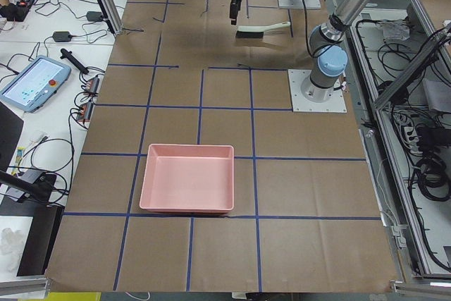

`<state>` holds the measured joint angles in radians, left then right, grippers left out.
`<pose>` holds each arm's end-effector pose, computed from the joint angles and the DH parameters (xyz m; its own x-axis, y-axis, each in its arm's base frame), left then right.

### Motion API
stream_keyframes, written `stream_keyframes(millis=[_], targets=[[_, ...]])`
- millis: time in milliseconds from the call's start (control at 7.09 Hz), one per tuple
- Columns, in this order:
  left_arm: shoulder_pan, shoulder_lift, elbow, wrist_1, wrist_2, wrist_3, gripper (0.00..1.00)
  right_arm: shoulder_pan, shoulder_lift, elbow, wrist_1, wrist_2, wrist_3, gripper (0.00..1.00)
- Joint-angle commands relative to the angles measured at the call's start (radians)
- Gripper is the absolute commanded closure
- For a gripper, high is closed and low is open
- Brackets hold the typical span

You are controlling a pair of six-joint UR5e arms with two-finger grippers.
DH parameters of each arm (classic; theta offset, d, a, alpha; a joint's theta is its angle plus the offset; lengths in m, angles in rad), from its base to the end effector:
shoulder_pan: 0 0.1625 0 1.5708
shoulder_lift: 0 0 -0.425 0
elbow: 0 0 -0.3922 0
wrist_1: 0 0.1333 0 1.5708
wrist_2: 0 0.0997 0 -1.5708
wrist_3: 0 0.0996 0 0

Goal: Sweep and dump trash in nearest bin
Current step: 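Bring the empty dustpan back over the table with the right gripper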

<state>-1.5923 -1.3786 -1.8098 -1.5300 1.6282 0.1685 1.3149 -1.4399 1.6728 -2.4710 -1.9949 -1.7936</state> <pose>-0.1364 -0.4069 0.4613 -0.9804 0.1892 -0.0556 0.1886 0.9819 0.0156 -0.0554 -0.5763 0.4837 -0.0133 -0.8465 0.5321 -0.8410 0.2974 0.4520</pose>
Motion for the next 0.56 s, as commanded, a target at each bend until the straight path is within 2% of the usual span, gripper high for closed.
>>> stream_keyframes(millis=[0, 141, 423], targets=[[0.000, -0.001, -0.002, 0.002, 0.033, -0.015, 0.01, 0.140, -0.005, 0.001, 0.078, 0.062, 0.322, 1.00], [0.000, 0.000, -0.005, 0.007, 0.032, -0.017, 0.01, 0.206, 0.007, 0.001, 0.111, 0.065, 0.509, 1.00], [-0.002, 0.004, -0.020, 0.010, 0.035, -0.018, 0.01, 0.274, 0.012, -0.002, 0.212, 0.175, 0.900, 0.99]])
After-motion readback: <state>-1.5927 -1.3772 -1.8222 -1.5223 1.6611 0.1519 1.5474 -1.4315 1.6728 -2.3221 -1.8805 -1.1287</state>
